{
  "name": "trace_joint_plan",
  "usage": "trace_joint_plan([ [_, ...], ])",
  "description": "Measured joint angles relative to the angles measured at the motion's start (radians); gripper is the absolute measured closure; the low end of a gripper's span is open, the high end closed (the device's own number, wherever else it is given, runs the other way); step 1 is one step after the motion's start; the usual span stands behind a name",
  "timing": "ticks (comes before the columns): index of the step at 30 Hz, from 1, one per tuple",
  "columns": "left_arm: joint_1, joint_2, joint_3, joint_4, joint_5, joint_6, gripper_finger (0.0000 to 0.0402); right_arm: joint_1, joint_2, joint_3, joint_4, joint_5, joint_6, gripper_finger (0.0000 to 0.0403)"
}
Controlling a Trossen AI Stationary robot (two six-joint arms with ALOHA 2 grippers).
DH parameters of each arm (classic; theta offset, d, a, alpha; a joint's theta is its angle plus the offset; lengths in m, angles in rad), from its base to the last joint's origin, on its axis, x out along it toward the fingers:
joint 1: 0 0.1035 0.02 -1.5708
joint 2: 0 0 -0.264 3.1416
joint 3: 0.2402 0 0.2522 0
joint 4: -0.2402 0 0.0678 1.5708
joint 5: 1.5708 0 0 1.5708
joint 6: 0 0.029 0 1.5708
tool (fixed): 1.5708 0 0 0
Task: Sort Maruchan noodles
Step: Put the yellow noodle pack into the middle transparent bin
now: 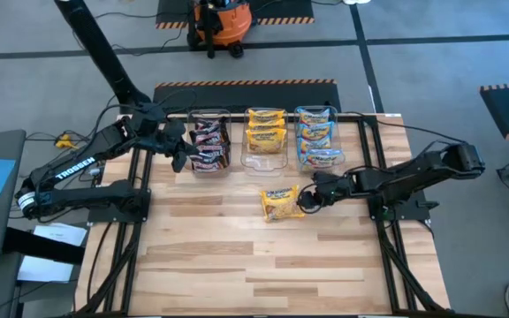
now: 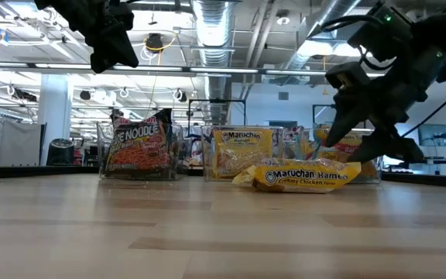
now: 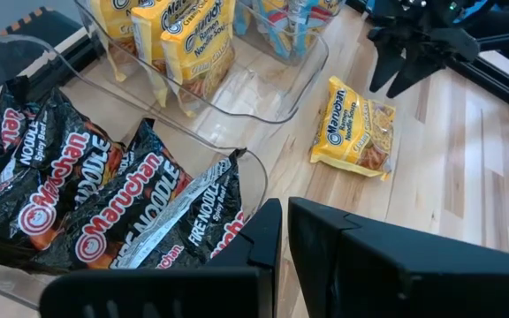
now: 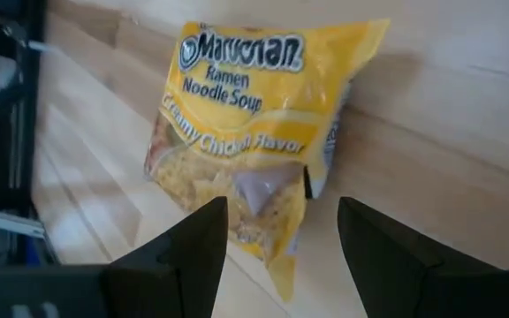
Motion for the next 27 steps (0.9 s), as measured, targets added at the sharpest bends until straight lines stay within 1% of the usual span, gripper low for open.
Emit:
trace_joint_plan([
  [3,0.0,0.0,0.0,-0.001,0.0,-0.001,0.0391,-0.007,0.0,-0.027,0.059,0.007,0.015,0.0163],
  [7,0.0,0.0,0.0,-0.002,0.0,-0.006,0.0391,-0.011,0.0,-0.033,0.052,0.054,0.025,0.0163],
  [16,0.0,0.0,0.0,-0.002,0.0,0.002,0.0391,-0.016,0.0,-0.032,0.086,0.055,0.038,0.0163],
  [20,0.0,0.0,0.0,-0.002,0.0,0.002,0.0391,-0.016,0.0,-0.031,0.094,0.1,0.042,0.0163],
  [23,0.0,0.0,0.0,-0.002,0.0,0.002,0.0391,-0.023,0.001,-0.032,0.08,0.107,0.059,0.0163],
  [27,0.0,0.0,0.0,-0.002,0.0,0.002,0.0391,-0.023,0.042,-0.032,0.114,0.107,0.062,0.0163],
])
